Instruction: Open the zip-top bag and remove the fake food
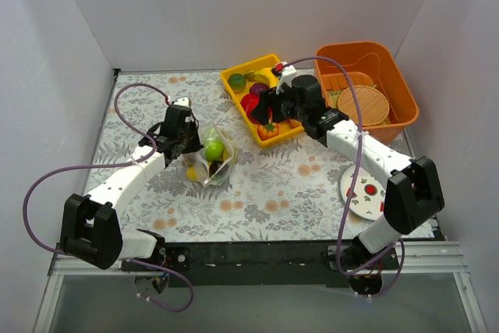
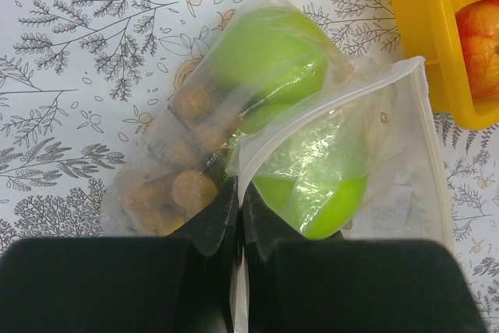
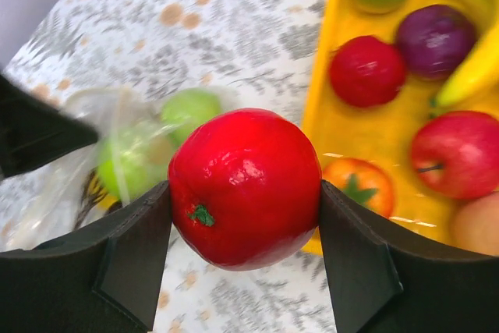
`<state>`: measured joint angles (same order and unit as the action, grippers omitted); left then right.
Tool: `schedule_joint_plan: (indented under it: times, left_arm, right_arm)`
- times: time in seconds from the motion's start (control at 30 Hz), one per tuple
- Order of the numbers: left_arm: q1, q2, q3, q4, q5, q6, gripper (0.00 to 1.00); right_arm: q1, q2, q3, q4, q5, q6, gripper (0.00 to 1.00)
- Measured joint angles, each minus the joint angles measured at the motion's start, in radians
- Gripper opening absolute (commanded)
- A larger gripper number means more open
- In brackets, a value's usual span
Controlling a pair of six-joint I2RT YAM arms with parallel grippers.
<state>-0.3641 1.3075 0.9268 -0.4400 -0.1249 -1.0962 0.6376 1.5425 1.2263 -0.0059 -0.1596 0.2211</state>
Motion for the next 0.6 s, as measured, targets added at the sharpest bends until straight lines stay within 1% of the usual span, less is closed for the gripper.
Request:
schedule_joint_plan:
  times: [0.1, 0.23, 0.33, 0.37, 0.43, 0.47, 0.53, 0.57, 0.6]
  left_arm:
    - [0.005, -0.003, 0.010, -0.020, 0.002, 0.010, 0.00]
    - [0.020, -0.031, 0.025, -0.058, 0.001, 0.028, 0.00]
    - [0.040, -0.061, 0.040, -0.087, -0.002, 0.043, 0.00]
    - [0.047, -0.072, 0.043, -0.096, -0.006, 0.047, 0.00]
    - [0.060, -0.094, 0.049, -0.113, -0.011, 0.056, 0.00]
    - [0.066, -0.105, 0.051, -0.121, -0.013, 0.061, 0.00]
    - [0.072, -0.127, 0.051, -0.136, -0.013, 0.071, 0.00]
    - [0.076, -0.139, 0.051, -0.141, -0.005, 0.077, 0.00]
    - [0.077, -0.146, 0.051, -0.143, 0.005, 0.080, 0.00]
  right_arm:
    - [-0.065, 0.051, 0.035, 0.017, 0.012, -0.007, 0.42]
    - [-0.108, 0.173, 0.091, 0.059, 0.029, -0.024, 0.43]
    - [-0.117, 0.288, 0.151, 0.067, 0.048, -0.040, 0.55]
    - [-0.117, 0.322, 0.170, 0.068, 0.053, -0.043, 0.68]
    - [-0.119, 0.383, 0.198, 0.067, 0.062, -0.048, 0.78]
    - [-0.120, 0.406, 0.209, 0.067, 0.067, -0.050, 0.85]
    - [-0.121, 0.432, 0.215, 0.061, 0.076, -0.054, 0.90]
    - [-0.121, 0.435, 0.216, 0.061, 0.080, -0.056, 0.94]
    - [-0.121, 0.435, 0.216, 0.060, 0.082, -0.060, 0.96]
